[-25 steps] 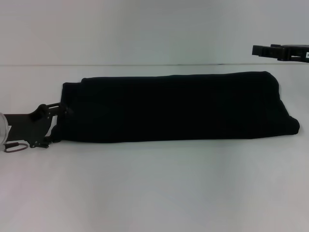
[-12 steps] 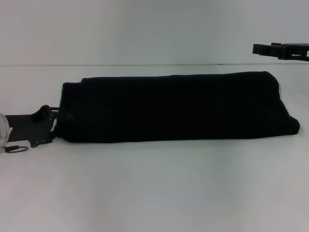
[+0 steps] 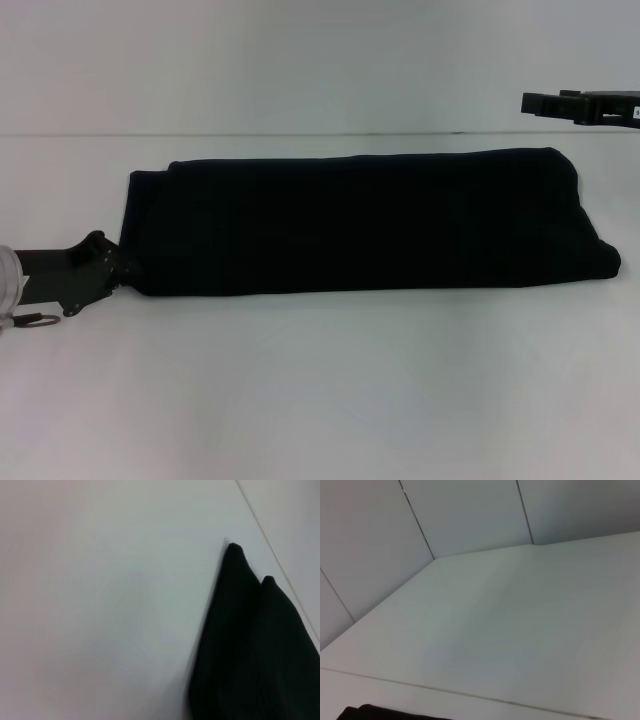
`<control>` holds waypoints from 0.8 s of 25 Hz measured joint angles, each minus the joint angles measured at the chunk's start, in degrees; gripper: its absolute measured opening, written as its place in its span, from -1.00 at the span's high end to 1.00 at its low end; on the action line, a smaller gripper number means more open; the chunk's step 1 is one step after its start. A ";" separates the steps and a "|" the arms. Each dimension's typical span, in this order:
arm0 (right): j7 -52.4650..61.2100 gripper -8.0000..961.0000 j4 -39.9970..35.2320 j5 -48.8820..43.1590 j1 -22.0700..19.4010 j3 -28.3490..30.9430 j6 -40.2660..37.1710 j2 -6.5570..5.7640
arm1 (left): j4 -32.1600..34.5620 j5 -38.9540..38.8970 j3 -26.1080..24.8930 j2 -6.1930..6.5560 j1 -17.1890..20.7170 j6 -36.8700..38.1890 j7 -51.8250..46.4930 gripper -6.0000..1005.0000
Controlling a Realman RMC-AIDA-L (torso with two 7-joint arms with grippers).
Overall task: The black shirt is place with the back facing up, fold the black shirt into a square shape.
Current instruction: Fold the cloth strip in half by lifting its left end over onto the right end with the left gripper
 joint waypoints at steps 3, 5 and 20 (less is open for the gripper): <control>0.00 -0.53 0.00 0.00 0.00 -0.06 -0.06 0.00 | -0.19 -0.01 0.08 -0.05 0.08 -0.21 0.46 0.66; 0.00 -0.53 0.00 0.00 -0.05 -0.10 -0.10 0.00 | -0.21 -0.18 0.06 -0.10 0.13 -0.17 1.24 0.80; 0.00 -0.53 0.00 0.00 -0.34 0.28 -0.08 0.40 | 3.67 -3.55 -6.82 -0.08 4.67 7.35 17.69 0.90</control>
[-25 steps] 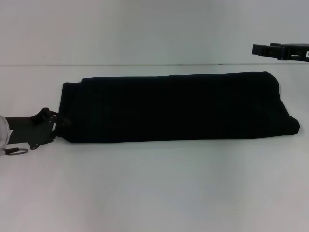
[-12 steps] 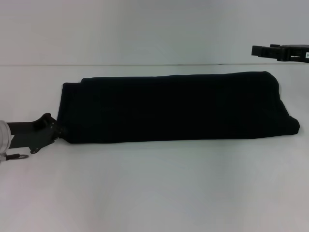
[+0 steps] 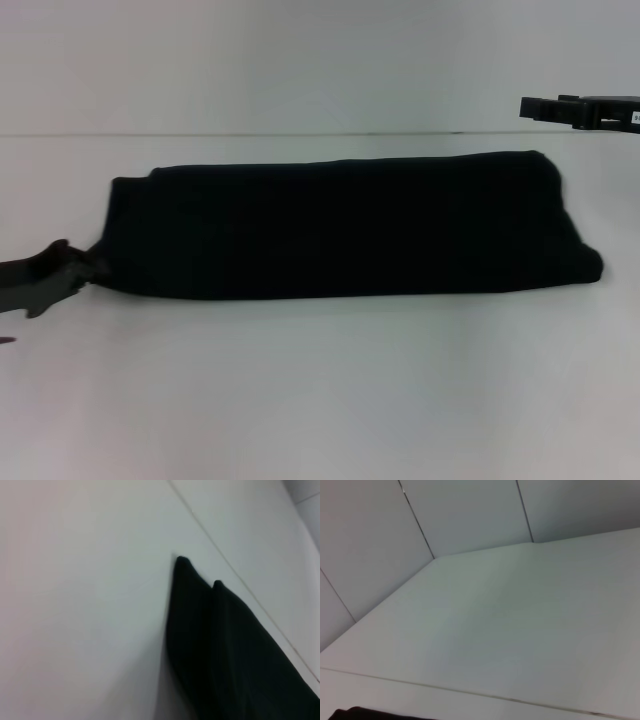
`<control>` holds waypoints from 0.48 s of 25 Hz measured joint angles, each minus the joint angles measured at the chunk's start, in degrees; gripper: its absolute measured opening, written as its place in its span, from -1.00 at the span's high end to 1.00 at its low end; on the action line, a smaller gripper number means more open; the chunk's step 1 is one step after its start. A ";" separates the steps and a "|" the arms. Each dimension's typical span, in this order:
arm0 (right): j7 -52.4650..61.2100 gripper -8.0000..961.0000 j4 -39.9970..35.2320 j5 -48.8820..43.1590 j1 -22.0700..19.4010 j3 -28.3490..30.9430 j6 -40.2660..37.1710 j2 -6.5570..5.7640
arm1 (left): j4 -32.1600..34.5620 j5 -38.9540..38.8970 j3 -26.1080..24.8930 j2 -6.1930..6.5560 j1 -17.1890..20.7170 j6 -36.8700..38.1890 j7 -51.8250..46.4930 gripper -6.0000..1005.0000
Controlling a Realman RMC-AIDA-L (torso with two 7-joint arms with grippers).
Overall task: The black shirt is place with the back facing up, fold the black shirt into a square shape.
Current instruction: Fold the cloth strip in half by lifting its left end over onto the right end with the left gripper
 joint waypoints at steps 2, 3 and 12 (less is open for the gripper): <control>0.00 -0.53 0.00 0.02 0.16 0.03 0.13 0.07 | 1.25 -0.15 -1.51 0.15 1.52 1.65 2.00 0.89; 0.00 -0.53 0.00 0.09 0.28 0.04 0.25 0.16 | 2.11 -0.16 -2.12 0.26 2.28 2.53 2.69 0.89; 0.00 -0.53 0.48 4.17 0.84 -0.32 2.36 1.40 | 13.17 0.04 -8.92 1.91 9.58 10.27 3.67 0.86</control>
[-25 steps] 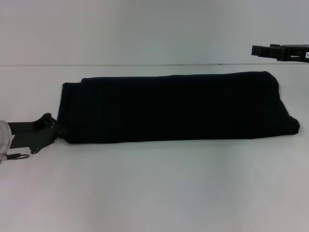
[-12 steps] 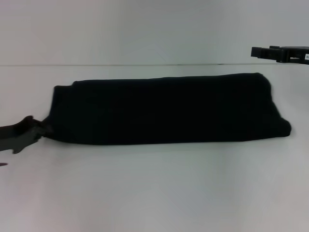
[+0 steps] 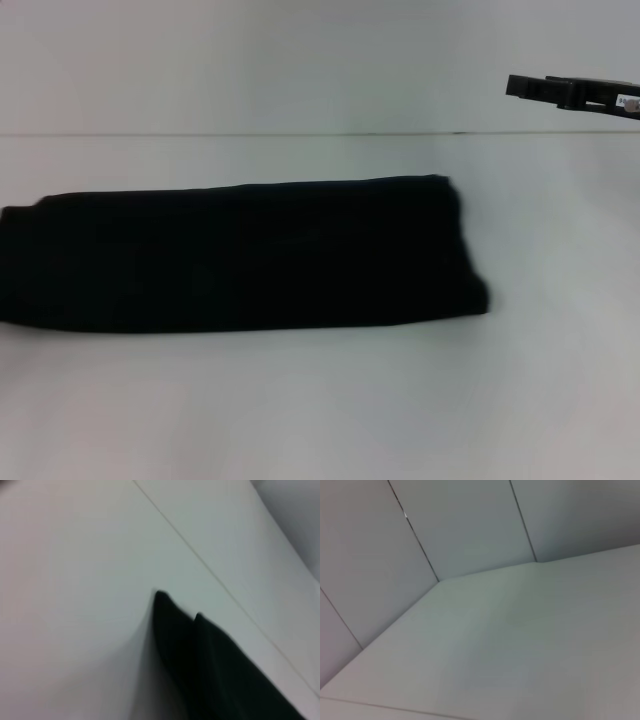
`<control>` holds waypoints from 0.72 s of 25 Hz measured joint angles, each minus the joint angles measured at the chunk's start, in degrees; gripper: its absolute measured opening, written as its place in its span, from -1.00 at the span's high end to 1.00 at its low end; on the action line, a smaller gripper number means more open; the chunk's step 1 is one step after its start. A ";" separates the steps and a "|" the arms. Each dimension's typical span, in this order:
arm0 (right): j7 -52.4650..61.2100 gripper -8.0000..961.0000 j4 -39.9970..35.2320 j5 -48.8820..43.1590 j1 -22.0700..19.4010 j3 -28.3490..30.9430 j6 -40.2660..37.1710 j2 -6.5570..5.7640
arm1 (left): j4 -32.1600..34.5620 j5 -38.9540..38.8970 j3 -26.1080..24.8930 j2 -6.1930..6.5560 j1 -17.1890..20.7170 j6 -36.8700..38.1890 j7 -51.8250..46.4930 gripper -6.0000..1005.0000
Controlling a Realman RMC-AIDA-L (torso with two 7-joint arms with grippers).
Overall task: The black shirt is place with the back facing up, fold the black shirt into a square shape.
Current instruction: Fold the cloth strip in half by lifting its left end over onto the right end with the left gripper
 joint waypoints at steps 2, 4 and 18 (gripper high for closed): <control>0.00 -0.53 0.00 0.28 0.02 0.07 0.71 0.32 | 1.51 0.18 -1.80 0.81 0.90 1.70 0.13 0.86; 0.00 -0.53 0.00 0.35 0.03 0.04 1.09 0.51 | 3.30 -0.07 -2.73 1.66 1.22 3.88 0.17 0.85; -0.21 -0.53 -2.50 3.15 -7.59 0.59 -0.01 -2.41 | -9.76 -10.29 15.76 -2.30 -23.55 11.33 3.74 0.81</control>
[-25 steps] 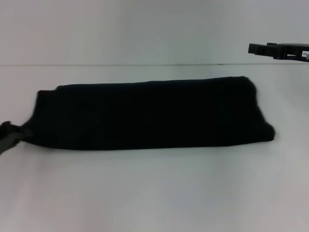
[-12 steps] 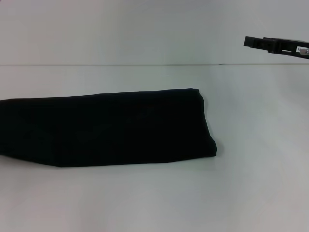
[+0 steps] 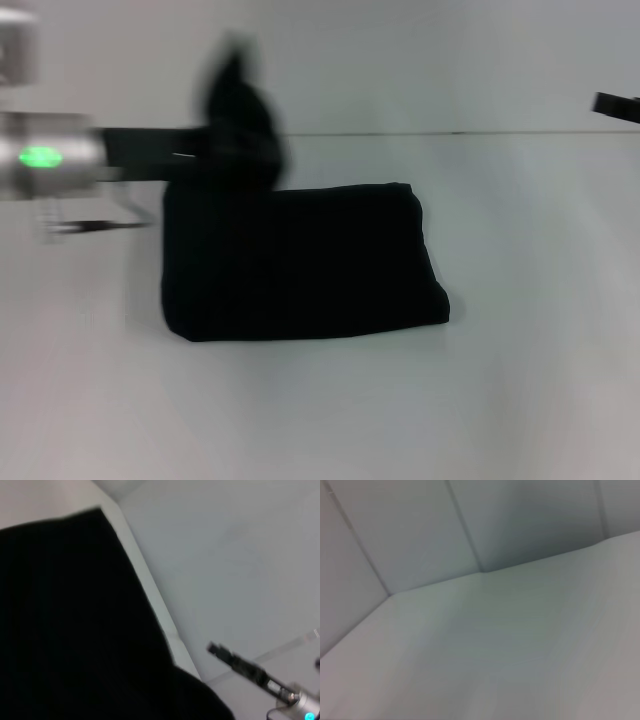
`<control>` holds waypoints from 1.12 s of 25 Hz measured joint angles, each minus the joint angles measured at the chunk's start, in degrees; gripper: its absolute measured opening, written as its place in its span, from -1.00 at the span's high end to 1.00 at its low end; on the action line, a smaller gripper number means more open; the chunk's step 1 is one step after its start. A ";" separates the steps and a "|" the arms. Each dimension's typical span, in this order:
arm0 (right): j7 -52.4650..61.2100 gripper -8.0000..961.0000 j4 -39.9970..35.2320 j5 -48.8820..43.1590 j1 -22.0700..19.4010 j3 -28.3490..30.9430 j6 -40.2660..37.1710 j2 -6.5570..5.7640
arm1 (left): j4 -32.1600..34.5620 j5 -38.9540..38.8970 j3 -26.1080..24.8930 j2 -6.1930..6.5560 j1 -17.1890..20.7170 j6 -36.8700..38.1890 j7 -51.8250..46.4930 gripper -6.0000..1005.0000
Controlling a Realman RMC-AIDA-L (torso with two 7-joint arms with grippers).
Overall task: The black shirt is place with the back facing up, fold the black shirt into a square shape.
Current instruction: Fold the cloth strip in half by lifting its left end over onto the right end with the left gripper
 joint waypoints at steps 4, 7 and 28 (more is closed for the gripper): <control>-0.07 -0.53 -0.88 0.75 -2.57 0.14 -1.08 -1.58 | -3.73 -0.21 5.34 -7.54 -4.64 -10.55 2.47 0.80; -0.11 -0.53 -1.08 0.82 -3.36 0.17 -1.30 -2.26 | -11.65 -4.27 7.22 -9.94 -5.88 -21.79 6.84 0.79; 14.97 -0.53 2.00 -9.10 3.04 -7.05 -10.21 -3.34 | -15.12 -18.54 1.80 -8.85 4.67 1.59 35.98 -0.08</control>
